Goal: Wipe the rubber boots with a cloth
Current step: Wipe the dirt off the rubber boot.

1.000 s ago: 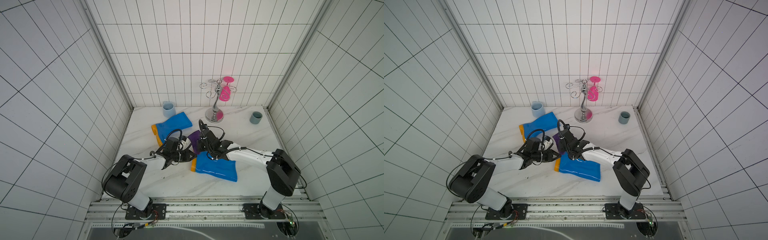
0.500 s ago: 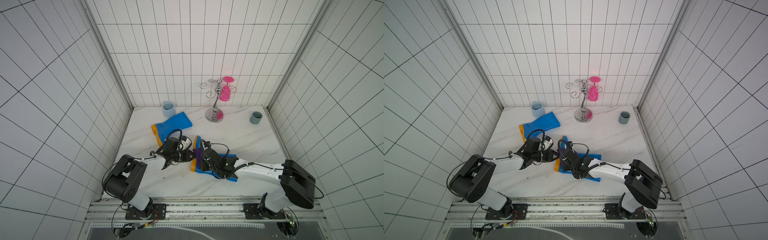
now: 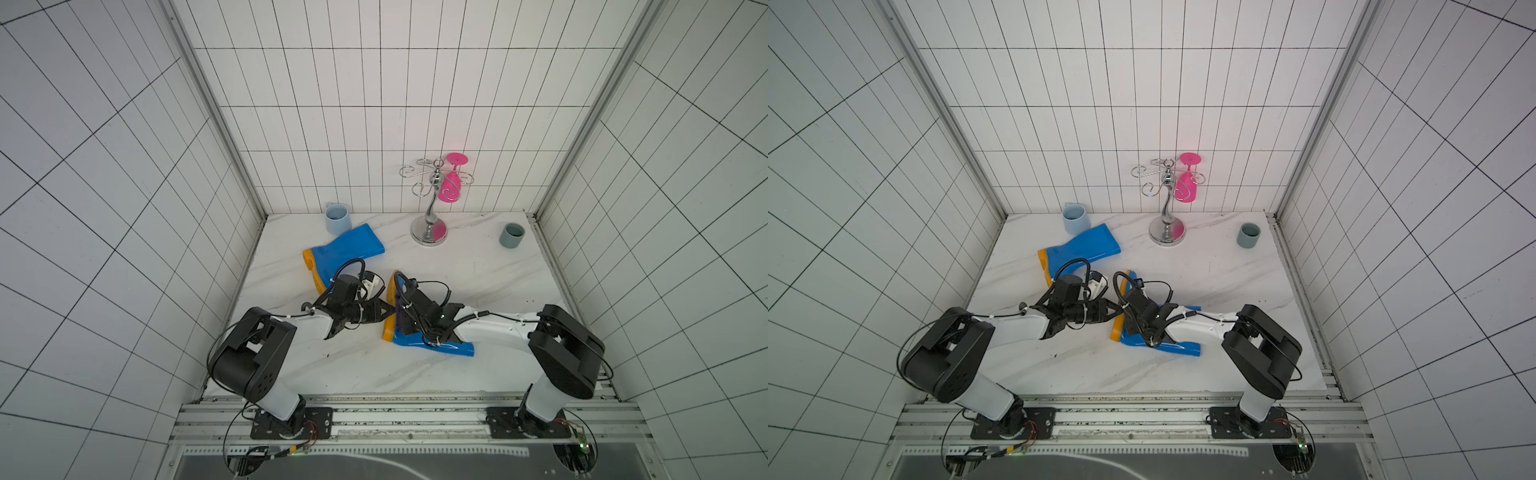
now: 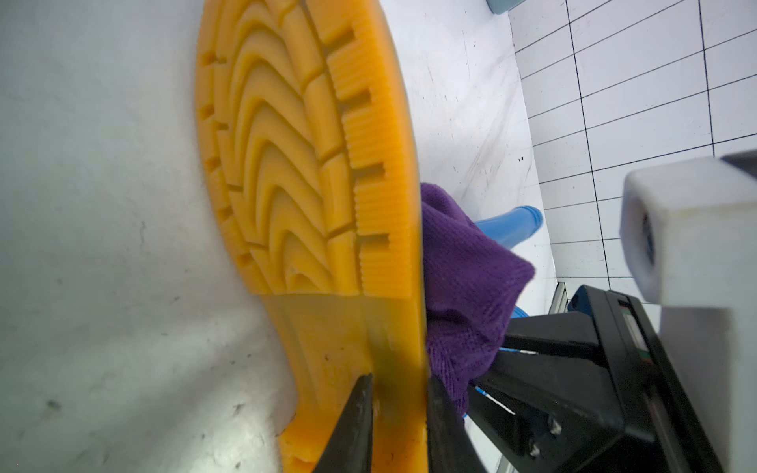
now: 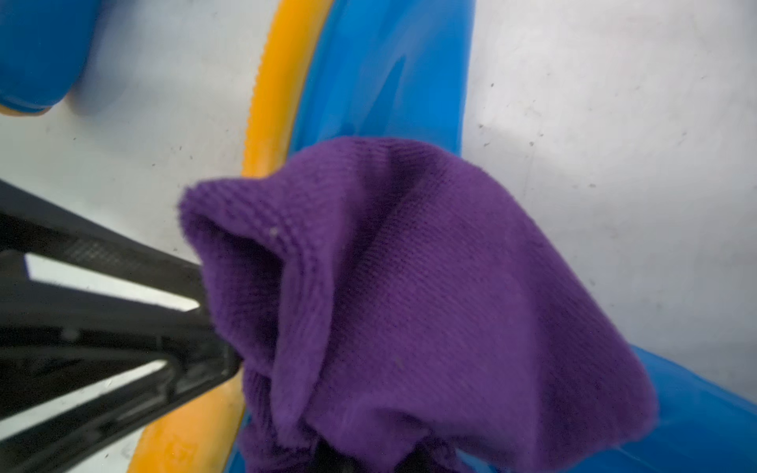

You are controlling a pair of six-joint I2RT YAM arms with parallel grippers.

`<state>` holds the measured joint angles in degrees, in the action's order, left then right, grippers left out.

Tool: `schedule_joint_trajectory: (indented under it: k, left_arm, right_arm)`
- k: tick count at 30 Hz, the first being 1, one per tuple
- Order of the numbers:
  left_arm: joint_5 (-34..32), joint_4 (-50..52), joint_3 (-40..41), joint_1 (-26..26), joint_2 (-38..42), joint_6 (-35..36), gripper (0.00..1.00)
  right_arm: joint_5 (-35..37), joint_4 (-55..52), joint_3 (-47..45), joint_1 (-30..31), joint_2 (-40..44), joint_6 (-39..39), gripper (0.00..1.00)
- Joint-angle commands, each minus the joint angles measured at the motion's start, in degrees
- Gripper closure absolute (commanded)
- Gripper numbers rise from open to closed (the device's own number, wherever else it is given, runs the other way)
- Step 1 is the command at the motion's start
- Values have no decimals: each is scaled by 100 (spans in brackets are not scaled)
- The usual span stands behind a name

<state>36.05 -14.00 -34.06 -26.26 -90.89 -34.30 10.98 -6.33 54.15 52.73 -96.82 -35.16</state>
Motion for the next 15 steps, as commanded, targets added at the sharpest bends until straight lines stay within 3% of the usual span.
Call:
schedule_joint_trajectory:
  k: [1, 15]
  left_arm:
    - [-679, 900, 289, -61, -409, -2, 77]
    - [-634, 862, 298, -80, -502, 3, 77]
  right_arm:
    - [211, 170, 719, -198, -75, 207, 100]
    - [-88, 138, 1610, -764, -823, 643, 100]
